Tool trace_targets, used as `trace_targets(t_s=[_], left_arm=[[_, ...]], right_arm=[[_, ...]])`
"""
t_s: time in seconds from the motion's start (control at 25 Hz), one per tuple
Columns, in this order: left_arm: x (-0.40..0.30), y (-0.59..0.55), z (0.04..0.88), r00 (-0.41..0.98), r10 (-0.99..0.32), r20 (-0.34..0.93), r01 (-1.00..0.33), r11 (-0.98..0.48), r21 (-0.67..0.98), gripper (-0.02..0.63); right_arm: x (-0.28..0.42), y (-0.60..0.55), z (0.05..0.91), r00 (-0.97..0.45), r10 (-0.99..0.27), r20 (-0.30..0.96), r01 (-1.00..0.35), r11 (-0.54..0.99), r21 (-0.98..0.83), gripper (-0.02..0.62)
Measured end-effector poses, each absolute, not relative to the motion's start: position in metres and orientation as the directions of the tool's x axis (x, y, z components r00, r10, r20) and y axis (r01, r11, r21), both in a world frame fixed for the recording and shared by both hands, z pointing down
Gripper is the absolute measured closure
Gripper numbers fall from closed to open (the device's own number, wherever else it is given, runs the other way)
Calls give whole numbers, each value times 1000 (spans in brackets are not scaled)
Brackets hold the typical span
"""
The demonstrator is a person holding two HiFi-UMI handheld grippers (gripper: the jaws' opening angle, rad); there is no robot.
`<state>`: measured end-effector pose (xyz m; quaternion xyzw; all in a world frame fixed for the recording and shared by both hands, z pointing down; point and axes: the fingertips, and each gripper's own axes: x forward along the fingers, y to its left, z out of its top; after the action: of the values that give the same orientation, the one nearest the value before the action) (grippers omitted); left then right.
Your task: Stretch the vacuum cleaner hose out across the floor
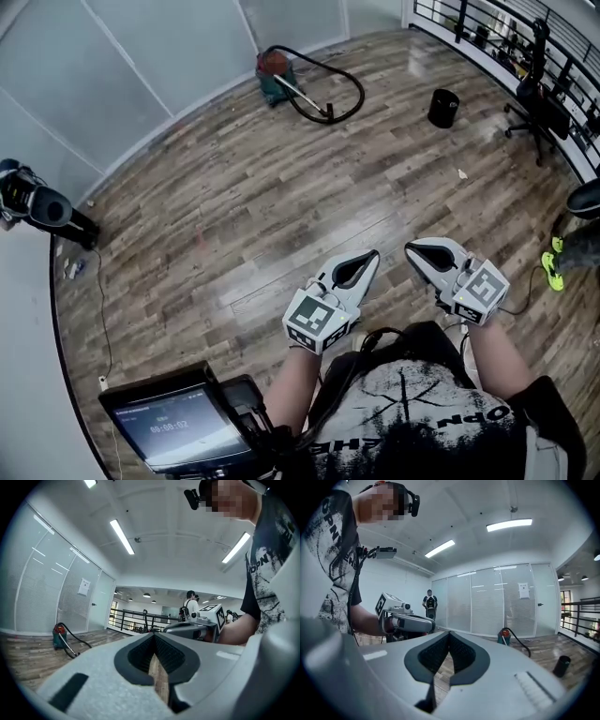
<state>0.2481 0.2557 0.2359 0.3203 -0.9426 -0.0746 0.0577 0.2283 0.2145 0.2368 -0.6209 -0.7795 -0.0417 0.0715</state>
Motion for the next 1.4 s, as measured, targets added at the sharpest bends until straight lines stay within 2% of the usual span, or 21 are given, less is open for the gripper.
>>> trace_targets(t_s=[0.28,0.6,1.04,1.4], left_arm=[[228,282,236,-801,-597,55,-579,794,185,606],[176,296,241,-831,-551,73,-528,824,204,606],[33,301,231,-865,-487,123,-462,868,183,606],[-56,303,224,-883,-451,127,-427,886,180,606]], right_arm=[[208,241,233,-203,966,160,978,208,-17,589],[146,264,231,-135,985,112,988,141,-54,591],[-1,281,215,-45,999,3,988,45,-151,589],[-86,269,215,-15,1000,-4,988,14,-153,589]])
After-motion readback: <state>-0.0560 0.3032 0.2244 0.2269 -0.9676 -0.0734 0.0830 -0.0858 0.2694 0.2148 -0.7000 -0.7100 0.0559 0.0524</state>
